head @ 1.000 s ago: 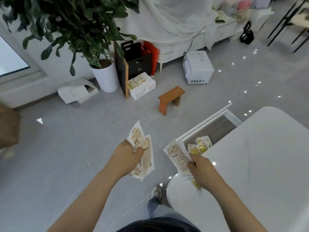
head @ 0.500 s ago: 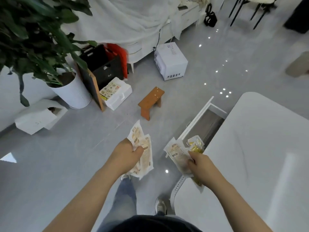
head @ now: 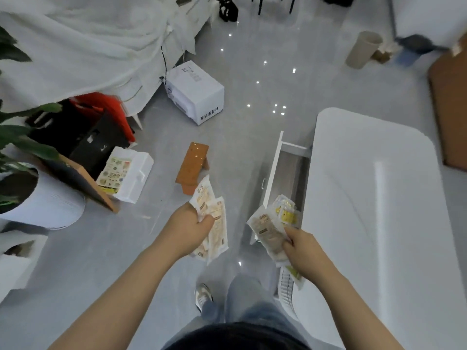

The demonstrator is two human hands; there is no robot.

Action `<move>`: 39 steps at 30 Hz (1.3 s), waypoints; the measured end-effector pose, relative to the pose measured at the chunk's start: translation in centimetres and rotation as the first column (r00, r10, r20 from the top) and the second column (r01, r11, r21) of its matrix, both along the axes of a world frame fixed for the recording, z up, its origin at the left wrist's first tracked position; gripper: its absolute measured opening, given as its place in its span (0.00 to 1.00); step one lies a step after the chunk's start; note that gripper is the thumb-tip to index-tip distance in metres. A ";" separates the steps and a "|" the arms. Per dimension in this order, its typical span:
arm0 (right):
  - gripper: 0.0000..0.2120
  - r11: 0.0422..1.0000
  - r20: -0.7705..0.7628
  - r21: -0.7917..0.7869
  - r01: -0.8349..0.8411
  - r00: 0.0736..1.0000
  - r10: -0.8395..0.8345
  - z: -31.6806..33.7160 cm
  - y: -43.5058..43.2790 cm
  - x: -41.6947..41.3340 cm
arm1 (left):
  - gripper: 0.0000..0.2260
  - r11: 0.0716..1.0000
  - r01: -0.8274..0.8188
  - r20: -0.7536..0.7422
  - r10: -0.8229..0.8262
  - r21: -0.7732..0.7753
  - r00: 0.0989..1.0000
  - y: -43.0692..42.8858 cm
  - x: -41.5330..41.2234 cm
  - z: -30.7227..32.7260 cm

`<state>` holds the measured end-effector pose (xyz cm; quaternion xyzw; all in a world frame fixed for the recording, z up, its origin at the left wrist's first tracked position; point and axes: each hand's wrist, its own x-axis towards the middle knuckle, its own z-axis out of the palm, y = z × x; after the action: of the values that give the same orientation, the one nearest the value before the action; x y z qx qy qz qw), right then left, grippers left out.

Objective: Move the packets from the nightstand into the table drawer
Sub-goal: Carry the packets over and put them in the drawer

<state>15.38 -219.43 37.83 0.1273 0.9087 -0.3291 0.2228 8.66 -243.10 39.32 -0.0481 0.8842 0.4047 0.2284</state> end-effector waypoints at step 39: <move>0.11 0.396 0.050 0.014 0.918 0.395 -0.917 -3.5 3.0 -22.0 | 0.11 0.371 0.922 0.092 -0.920 -0.110 0.381 22.3 -40.7 -1.3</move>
<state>-6.67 -216.46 34.37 0.6119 0.6809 -0.4014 0.0284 -32.03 -220.79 37.98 0.4328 0.7859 0.1445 0.4173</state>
